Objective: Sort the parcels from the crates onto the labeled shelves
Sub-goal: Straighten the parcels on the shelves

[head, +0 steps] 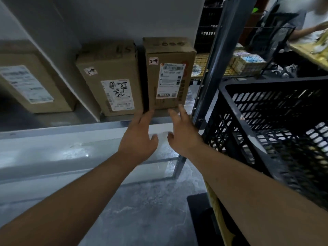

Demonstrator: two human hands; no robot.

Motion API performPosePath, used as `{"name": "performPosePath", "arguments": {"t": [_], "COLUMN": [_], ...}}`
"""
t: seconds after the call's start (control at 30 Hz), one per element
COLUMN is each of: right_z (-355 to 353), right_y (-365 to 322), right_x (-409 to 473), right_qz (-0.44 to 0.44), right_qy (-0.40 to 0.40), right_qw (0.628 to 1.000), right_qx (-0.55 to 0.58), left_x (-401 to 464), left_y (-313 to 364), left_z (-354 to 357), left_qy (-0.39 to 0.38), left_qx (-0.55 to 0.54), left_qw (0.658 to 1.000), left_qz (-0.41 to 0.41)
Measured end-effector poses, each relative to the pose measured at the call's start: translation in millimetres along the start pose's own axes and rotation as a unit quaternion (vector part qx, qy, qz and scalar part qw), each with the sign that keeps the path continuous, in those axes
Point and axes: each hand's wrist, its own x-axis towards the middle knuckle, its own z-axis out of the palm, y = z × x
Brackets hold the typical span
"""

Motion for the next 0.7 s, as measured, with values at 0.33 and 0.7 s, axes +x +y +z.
{"name": "performPosePath", "arguments": {"t": [0.33, 0.7], "right_z": [-0.4, 28.4], "right_y": [-71.5, -100.8], "right_x": [-5.1, 37.6], "right_qz": [-0.093, -0.064], "right_qy": [0.020, 0.032], "right_qw": [0.993, 0.994], "right_qx": [0.070, 0.085], "left_x": [-33.0, 5.6], "left_y": [-42.3, -78.6], "left_z": [-75.4, -63.3], "left_qy": [0.031, 0.071], "left_qx": [0.067, -0.025], "left_qw": [0.994, 0.996], "left_qz": [-0.079, -0.050]}}
